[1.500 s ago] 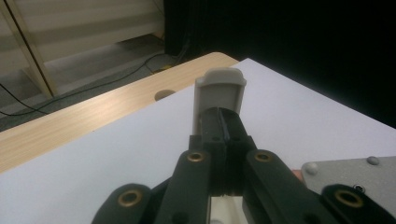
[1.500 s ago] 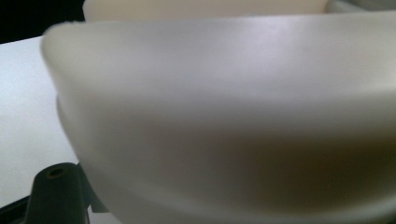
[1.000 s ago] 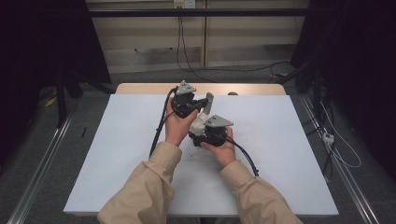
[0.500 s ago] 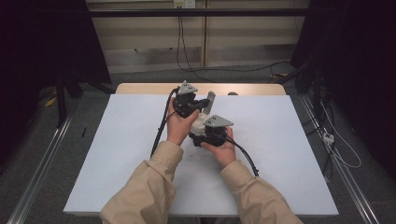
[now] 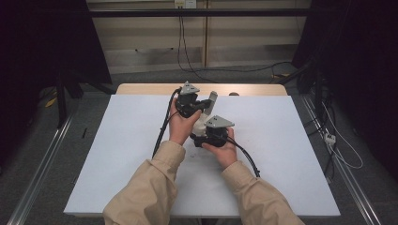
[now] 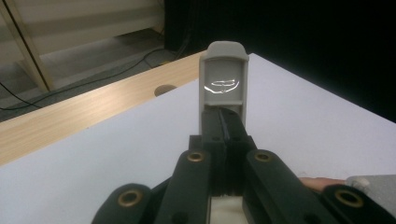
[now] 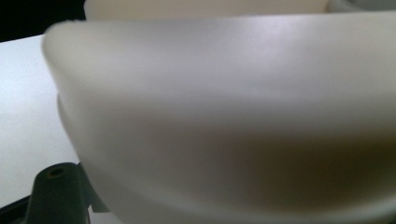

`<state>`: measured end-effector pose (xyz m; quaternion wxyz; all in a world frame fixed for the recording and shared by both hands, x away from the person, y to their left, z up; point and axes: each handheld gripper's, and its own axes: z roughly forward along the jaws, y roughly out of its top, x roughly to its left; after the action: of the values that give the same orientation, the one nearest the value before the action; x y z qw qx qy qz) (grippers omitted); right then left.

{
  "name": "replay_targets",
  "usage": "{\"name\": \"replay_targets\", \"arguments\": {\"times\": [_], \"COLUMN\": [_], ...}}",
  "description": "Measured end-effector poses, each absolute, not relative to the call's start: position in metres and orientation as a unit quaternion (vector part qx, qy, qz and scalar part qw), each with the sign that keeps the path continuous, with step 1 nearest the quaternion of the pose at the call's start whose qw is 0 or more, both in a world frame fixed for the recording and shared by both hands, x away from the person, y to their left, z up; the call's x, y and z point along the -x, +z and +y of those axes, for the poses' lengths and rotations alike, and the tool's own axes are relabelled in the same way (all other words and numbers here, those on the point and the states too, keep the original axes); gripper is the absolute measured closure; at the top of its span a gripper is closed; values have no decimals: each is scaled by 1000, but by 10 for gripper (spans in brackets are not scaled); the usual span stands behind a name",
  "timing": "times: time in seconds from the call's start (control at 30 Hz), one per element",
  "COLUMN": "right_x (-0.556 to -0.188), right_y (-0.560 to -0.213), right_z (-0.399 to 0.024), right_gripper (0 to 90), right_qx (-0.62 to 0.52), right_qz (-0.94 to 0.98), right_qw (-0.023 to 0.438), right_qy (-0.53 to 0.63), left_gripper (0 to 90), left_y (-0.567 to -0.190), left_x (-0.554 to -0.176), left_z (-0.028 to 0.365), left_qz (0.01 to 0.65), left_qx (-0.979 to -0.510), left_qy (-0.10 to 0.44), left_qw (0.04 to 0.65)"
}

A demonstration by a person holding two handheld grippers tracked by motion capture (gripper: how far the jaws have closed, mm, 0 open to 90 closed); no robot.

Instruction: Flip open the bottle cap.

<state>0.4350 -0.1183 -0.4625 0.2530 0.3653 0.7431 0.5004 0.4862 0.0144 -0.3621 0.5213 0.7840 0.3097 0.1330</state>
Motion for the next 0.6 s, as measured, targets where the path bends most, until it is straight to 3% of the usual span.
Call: {"name": "replay_targets", "arguments": {"times": [0.6], "right_x": [-435], "right_y": [-463], "right_z": [-118], "right_gripper": [186], "right_qx": [-366], "right_qz": [743], "right_qw": [253], "right_qy": [501], "left_gripper": [900], "left_y": [-365], "left_x": [-489], "left_z": [11], "left_qz": [310], "left_qx": [-785], "left_qy": [133], "left_qw": [520]}}
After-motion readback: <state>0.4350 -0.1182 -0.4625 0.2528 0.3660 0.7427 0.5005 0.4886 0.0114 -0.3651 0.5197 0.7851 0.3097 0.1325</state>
